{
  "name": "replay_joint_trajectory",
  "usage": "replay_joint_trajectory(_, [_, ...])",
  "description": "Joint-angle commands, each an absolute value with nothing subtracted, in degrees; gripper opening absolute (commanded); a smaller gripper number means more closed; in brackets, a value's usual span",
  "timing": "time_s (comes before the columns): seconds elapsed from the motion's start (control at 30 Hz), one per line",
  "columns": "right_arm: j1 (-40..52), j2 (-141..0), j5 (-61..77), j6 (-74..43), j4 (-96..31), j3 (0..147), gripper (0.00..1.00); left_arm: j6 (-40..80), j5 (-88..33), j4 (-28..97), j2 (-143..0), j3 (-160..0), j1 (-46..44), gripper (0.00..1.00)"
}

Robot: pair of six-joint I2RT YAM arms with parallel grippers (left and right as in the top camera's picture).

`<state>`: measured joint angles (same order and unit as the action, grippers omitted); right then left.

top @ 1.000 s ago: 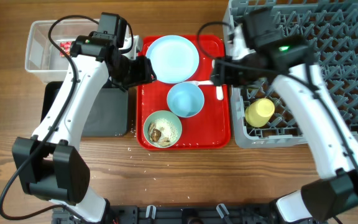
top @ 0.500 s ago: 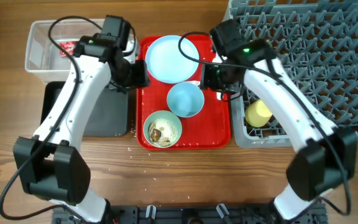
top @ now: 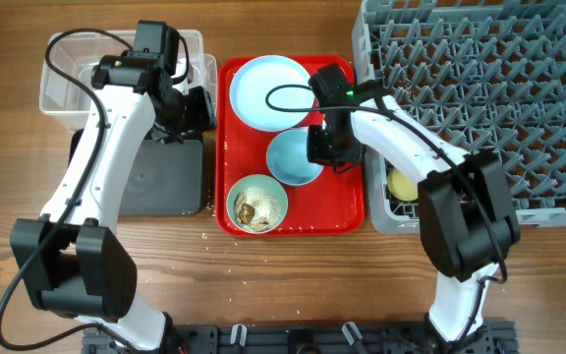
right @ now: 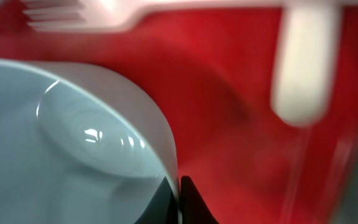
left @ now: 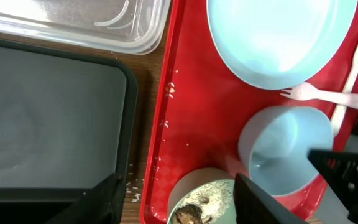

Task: Sort waste into correct bins and load items into the dishwasher rack
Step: 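Grasp the light-blue bowl on the red tray with the right gripper, then carry the light-blue bowl into the rack and release it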

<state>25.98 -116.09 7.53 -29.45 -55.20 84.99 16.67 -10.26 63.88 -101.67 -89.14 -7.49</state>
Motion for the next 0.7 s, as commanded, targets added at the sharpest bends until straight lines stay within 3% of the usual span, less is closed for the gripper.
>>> replay_joint_trajectory(0.0, [24.8, -107.4, -1.9, -28.5, -62.2, 91.9, 0.04, 17.0, -9.5, 63.7, -101.2, -89.6, -7.4, 0.59])
replay_joint_trajectory(0.13, [23.2, -97.1, -29.0, -30.6, -64.3, 97.4, 0.04, 17.0, -9.5, 63.7, -101.2, -89.6, -7.4, 0.60])
replay_joint_trajectory(0.27, [20.1, -100.7, -55.4, -25.2, -53.0, 97.0, 0.04, 17.0, -9.5, 63.7, -101.2, -89.6, -7.4, 0.60])
replay_joint_trajectory(0.4, [17.5, -111.2, -64.2, -4.7, -31.4, 97.0, 0.04, 17.0, -9.5, 63.7, -101.2, -89.6, -7.4, 0.60])
replay_joint_trajectory(0.43, [17.1, -115.6, -69.7, 5.8, -19.7, 97.0, 0.04, 17.0, -9.5, 63.7, -101.2, -89.6, -7.4, 0.60])
replay_joint_trajectory(0.57, [14.9, -124.3, -71.1, 25.5, 5.6, 97.0, 0.04, 17.0, -9.5, 63.7, -101.2, -89.6, -7.4, 0.60])
replay_joint_trajectory(0.67, [14.9, -125.3, -68.5, 25.5, 5.2, 97.0, 0.05, 17.0, -9.5, 63.7, -101.2, -89.6, -7.4, 0.60])
